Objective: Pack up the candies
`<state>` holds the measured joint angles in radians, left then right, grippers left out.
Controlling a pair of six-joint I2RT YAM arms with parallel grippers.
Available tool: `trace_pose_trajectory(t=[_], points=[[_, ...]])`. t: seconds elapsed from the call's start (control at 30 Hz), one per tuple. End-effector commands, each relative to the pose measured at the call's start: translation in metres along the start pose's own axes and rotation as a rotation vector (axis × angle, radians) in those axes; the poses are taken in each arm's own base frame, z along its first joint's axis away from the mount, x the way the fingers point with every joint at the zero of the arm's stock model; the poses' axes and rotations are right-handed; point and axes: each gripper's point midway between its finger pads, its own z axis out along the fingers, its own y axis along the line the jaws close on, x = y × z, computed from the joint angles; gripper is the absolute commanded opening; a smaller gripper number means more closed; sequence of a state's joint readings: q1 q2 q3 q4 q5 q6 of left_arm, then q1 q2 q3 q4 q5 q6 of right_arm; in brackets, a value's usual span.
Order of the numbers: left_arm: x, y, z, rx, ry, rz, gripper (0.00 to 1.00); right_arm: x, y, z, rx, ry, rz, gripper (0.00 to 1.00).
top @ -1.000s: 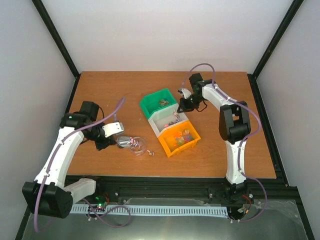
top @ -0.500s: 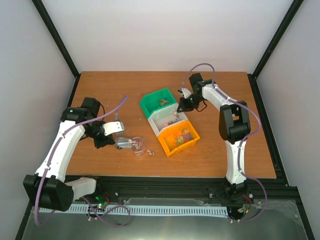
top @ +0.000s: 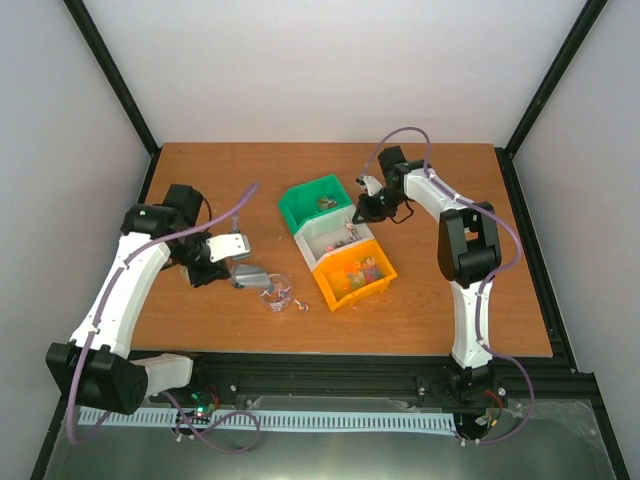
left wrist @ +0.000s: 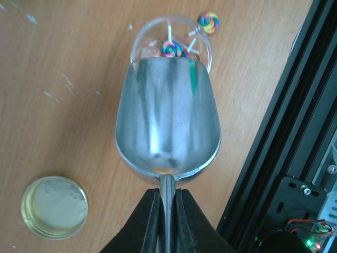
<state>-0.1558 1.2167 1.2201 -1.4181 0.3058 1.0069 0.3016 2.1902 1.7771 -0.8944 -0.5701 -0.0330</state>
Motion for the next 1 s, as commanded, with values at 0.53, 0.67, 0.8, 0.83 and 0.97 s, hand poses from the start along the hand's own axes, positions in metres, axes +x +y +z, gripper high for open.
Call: trace_pose_trajectory(t=[0.53, 0.67, 0.8, 0.83, 0.97], points=[[-0.141, 0.029, 0.019, -0.029, -0.092, 0.049, 0.01, -0.027, -0.021, 0.011, 0.121, -0.111, 0.098, 0.03], [-0.159, 0.031, 0.046, -0.017, -0.054, 0.085, 0.01, -0.028, -0.025, 0.013, 0.136, -0.117, 0.125, 0.03], [-0.166, 0.034, 0.068, -0.017, -0.001, 0.123, 0.01, -0.024, -0.028, 0.017, 0.138, -0.109, 0.148, 0.03], [-0.167, 0.035, 0.072, -0.021, 0.011, 0.130, 0.01, -0.024, -0.028, 0.017, 0.139, -0.110, 0.151, 0.03], [-0.167, 0.034, 0.086, -0.038, 0.064, 0.156, 0.01, -0.022, -0.029, 0.018, 0.140, -0.105, 0.163, 0.03]])
